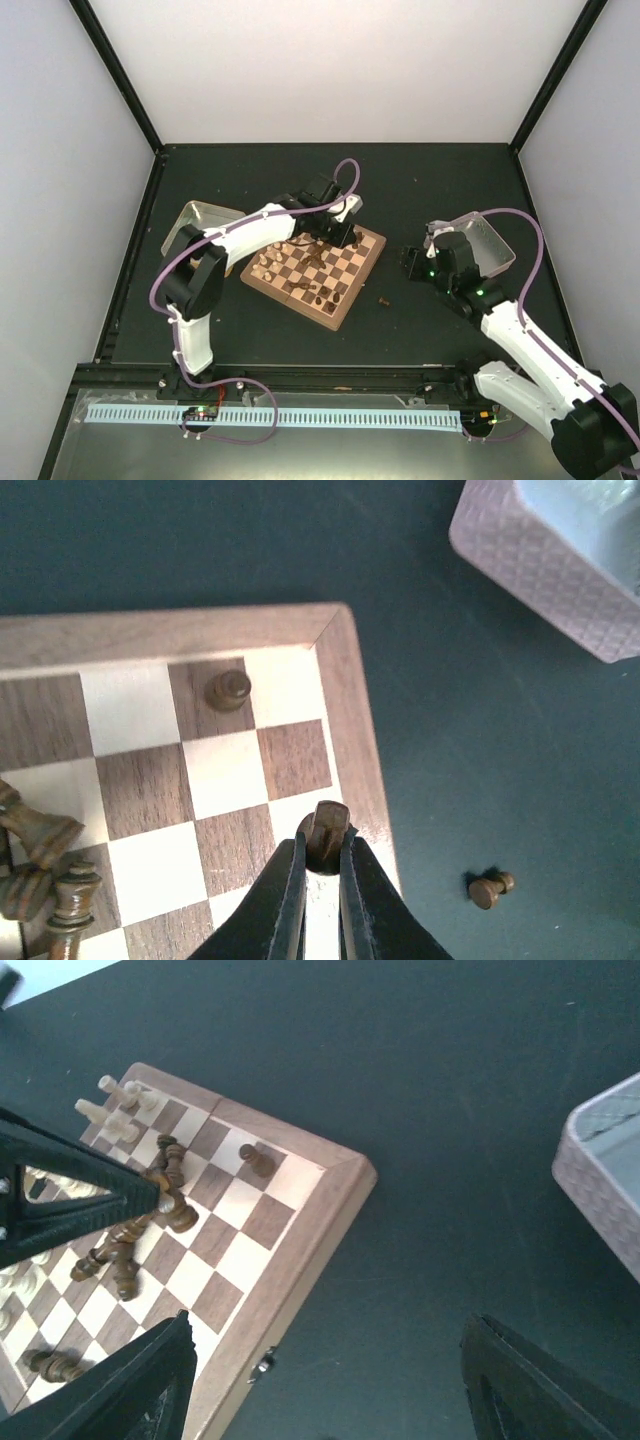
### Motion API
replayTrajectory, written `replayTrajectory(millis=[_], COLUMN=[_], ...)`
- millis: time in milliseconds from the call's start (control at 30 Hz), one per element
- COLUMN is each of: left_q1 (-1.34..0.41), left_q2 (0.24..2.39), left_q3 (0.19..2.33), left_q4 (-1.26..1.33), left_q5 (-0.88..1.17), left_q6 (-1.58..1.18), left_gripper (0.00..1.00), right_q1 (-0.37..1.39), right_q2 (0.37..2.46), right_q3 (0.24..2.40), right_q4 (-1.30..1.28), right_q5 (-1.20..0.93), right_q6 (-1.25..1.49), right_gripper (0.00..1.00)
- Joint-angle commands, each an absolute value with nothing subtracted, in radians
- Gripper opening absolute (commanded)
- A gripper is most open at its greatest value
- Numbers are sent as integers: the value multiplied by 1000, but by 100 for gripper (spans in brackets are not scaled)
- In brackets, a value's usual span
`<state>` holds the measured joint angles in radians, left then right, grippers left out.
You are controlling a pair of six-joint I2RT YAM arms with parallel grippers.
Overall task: Set up the chess pieces on the board
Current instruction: Place the chess piece on the chessboard.
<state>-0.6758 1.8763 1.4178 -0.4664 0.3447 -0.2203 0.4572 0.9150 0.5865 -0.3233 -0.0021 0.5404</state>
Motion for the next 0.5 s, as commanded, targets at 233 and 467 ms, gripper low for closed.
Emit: replayTrajectory(millis=[233,467], left_q1=[-687,-691], left_q2=[2012,2054], left_q3=[1552,1587], left_q4=[-585,-568], left_q5=[395,357], left_q6=[-313,-394], left_gripper=[2,2], right_q1=[448,448], right_q2=[810,813], right_q3=[591,618], right_q4=[-439,-467], right_q5=[121,129], right_q6=[560,555], right_gripper=[77,77])
